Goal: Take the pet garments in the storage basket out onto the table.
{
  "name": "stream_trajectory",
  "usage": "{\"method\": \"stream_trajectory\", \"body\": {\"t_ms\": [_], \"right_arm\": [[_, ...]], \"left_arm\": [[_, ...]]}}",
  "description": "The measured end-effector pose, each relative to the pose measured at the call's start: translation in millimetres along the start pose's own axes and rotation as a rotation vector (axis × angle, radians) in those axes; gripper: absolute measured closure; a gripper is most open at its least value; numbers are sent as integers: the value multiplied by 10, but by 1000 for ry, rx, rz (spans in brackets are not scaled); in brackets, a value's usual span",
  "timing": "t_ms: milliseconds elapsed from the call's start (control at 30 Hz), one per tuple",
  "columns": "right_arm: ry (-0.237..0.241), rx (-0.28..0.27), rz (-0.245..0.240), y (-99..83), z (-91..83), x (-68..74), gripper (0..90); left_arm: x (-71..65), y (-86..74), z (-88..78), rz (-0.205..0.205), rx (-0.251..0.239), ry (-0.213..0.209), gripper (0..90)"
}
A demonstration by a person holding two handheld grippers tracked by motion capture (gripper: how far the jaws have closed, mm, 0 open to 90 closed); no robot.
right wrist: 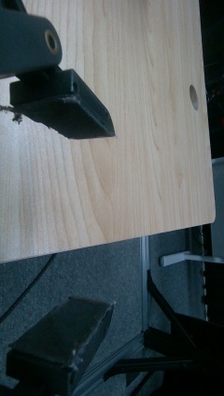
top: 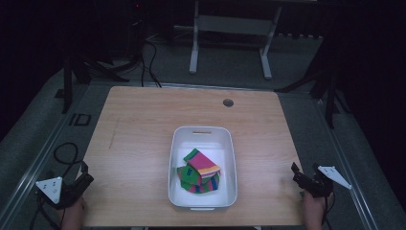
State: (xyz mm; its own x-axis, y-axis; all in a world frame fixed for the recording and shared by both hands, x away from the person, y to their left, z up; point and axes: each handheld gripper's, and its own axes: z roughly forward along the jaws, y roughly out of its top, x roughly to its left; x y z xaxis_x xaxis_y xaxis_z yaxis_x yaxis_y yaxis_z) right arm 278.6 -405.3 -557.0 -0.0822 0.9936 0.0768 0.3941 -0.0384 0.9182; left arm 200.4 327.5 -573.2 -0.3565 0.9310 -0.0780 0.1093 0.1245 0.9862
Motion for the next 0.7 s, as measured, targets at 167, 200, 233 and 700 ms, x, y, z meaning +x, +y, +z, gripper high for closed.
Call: {"method": "stream_trajectory", "body": {"t_ms": [167,200,233,700], "right_arm": [[1,6,-13,-2,-3,14,131],[3,7,-8,-1,-3,8,131],[13,6,14,0,-5,-10,131],[63,65,-38,21,51,6,140]], "left_arm": [[4,-5,-11,-2,-11,-4,19],[2,-5,-10,1,-10,-5,19],[-1,-4,-8,2,-8,-3,19],[15,-5,-12,-18,-12,2,19]]}}
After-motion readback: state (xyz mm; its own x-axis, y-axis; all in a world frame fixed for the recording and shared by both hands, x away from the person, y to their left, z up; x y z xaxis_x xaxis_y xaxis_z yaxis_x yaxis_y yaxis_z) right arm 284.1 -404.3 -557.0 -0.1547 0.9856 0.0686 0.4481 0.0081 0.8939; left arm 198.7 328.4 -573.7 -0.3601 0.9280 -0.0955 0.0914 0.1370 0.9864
